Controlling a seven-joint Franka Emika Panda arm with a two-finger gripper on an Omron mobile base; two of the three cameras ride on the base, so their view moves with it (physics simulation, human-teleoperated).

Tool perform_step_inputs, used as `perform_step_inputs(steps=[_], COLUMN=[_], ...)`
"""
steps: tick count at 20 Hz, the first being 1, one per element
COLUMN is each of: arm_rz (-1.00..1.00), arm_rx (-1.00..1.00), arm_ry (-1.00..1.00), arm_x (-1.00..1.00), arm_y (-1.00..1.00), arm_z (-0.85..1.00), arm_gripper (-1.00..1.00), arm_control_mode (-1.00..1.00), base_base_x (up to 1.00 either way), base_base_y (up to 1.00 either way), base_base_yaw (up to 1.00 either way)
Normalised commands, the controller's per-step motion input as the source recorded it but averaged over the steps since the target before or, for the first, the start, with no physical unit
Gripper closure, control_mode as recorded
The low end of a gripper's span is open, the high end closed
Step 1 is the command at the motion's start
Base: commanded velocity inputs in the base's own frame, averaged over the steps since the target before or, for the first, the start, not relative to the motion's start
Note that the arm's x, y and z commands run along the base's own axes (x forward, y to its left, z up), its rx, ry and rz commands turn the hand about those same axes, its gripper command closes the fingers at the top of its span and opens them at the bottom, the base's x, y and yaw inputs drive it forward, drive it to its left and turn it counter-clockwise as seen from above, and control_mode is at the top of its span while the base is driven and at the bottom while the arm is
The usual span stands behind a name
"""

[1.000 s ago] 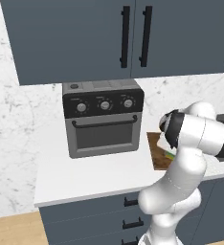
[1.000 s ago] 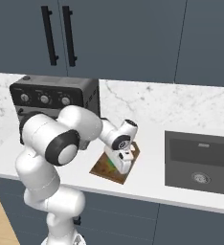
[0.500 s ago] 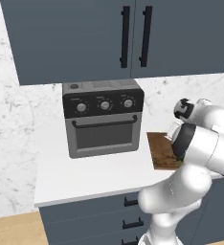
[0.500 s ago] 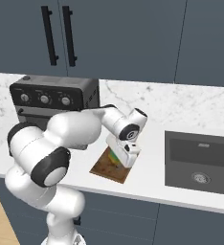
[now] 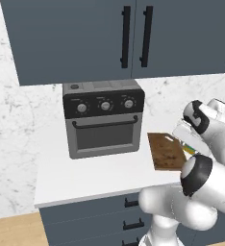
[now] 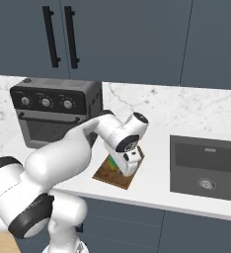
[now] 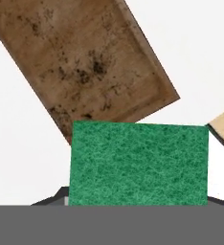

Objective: Pick up the sponge from the counter and clean the cutting board by briefly scrubbing or pressing down on the cutting board. Once finished, release the sponge.

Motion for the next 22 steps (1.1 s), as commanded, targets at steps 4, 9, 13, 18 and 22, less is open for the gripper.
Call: perform_step_inputs(steps=[4,9,13,18,22], arm_rz=[0.0,-0.02,0.0,0.0,0.0], arm_rx=[-0.11,-0.19,-0.22,-0.23,-0.25], arm_ry=[-0.2,-0.3,-0.33,-0.29,-0.23], arm_x=[-0.01,0.0,0.0,0.0,0.02], arm_y=[0.37,0.41,0.28,0.23,0.13], arm_z=[0.0,0.0,0.0,-0.07,-0.22], arm_gripper=[1.0,1.0,1.0,1.0,1.0], arm_control_mode=[-1.0,-1.0,-1.0,-1.0,-1.0], base_base_x=[0.0,0.0,0.0,0.0,0.0], base_base_y=[0.0,0.0,0.0,0.0,0.0], base_base_yaw=[0.0,0.0,0.0,0.0,0.0])
